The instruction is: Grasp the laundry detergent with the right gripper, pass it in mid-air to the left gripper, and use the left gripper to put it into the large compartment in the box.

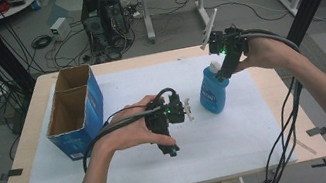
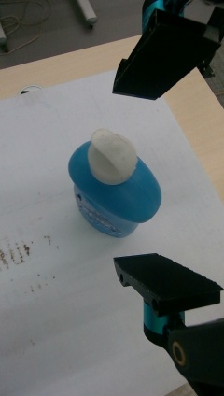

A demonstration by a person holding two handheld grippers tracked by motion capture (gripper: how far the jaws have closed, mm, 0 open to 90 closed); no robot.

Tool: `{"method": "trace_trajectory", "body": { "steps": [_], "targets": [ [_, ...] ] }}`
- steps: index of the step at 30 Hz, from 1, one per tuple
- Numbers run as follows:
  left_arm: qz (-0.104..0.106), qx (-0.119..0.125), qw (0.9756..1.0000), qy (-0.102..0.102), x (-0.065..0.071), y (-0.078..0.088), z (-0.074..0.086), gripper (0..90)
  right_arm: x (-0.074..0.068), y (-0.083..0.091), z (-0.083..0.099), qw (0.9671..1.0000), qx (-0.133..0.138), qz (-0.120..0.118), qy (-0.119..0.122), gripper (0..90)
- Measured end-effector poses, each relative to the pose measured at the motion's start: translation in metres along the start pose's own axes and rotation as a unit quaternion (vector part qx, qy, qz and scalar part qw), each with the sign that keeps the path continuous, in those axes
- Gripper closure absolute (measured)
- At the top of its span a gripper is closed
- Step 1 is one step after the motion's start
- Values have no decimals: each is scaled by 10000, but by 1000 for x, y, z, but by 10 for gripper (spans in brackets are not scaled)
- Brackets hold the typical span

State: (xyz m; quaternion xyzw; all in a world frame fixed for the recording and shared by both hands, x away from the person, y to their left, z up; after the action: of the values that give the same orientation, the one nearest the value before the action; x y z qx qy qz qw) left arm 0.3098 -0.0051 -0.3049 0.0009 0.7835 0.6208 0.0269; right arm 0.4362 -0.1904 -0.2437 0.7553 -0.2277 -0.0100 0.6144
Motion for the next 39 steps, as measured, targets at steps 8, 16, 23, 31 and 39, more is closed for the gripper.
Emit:
{"method": "trace_trajectory", "body": {
  "steps": [8, 16, 23, 31, 39],
  "targets": [
    [10, 14, 10000, -10, 0, -1, -1, 167, -2, -3, 15, 9996, -104, 30, -265, 137],
    [21, 43, 10000, -9, 1, -2, -1, 167, -5, -11, 28, 9981, -186, 16, -591, 136],
    [34, 49, 10000, -16, 2, -3, -1, 167, -8, -19, 38, 9947, -229, -79, -995, 137],
    [25, 38, 10000, -17, 1, -2, -1, 167, -6, -19, 42, 9888, -107, -105, -1483, 137],
    [16, 74, 10000, 2, 3, -2, 0, 167, -8, -18, 37, 9950, -224, -82, -968, 137]
  ]
}}
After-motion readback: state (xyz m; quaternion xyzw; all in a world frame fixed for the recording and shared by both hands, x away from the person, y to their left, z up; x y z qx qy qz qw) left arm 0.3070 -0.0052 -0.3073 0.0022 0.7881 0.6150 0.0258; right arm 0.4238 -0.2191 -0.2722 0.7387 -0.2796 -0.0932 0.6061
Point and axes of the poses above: each handheld gripper's, and its own axes: y roughly backward along the jaws, z roughly out of its underside, x roughly to its right, the point moved 4 cm from there along -y, roughly forward along the jaws, and after that the axes turned 3 degrees about -y, right-handed, at the moved point
